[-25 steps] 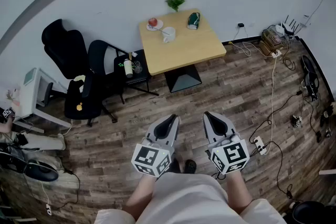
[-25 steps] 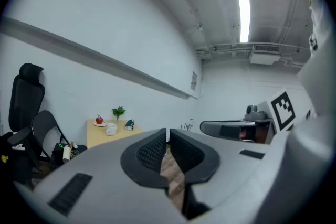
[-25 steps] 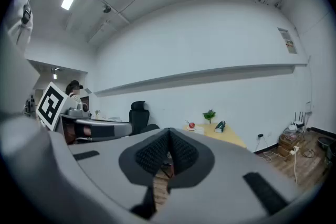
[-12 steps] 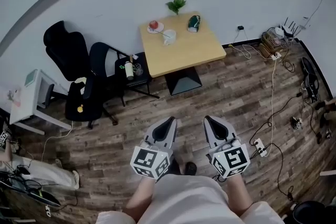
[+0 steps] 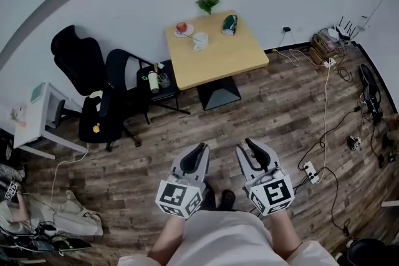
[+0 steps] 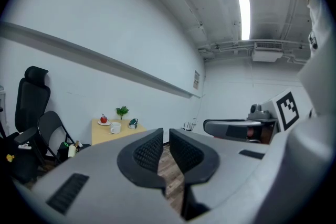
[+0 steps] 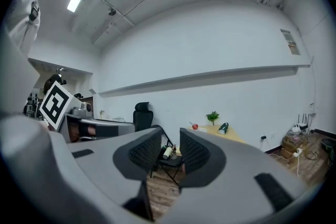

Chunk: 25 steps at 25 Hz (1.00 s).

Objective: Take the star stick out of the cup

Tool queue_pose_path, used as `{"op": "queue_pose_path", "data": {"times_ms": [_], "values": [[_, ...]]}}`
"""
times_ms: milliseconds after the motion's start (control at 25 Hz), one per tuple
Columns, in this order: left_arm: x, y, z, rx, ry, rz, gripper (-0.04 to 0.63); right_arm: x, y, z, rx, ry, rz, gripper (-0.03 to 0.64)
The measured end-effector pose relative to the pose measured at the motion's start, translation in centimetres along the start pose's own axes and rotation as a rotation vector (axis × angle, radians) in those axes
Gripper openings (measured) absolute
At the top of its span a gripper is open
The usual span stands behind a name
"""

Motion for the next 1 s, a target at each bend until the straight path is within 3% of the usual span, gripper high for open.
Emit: {"op": "queue_pose_path", "data": {"times_ms": [120,240,600,1000], "values": [[0.5,-0.2,0.0,0.007,0.024,-0.014,0.023,0.7,0.3,0.3,0.005,0.021,-0.016,0.112],[1.1,-0.1,-0.9,0.008,0.037,-0.031,0.087,1.4,1.4,0.6,0.008,0.038,-0.028,0.115],[1.8,2.5,-6.7,-0.022,-0.008,-0.036,0.087,1.2,7.1,1.7,0.01,0.047,-0.067,0.114],[0.1,7.2,-16.1,0.013,0.031,-0.018,0.087,-1.5,16.4,2.5,0.038,0.036,-0.05,0.114]]}}
Point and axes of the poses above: the fingertips, and each gripper's own axes: y forward along the fingers, z to its right, x out of its underside, the point moved 4 cm from there along -y, backward along the fingers, and after that the axes turned 12 degrees about y, right-handed, at the moved point
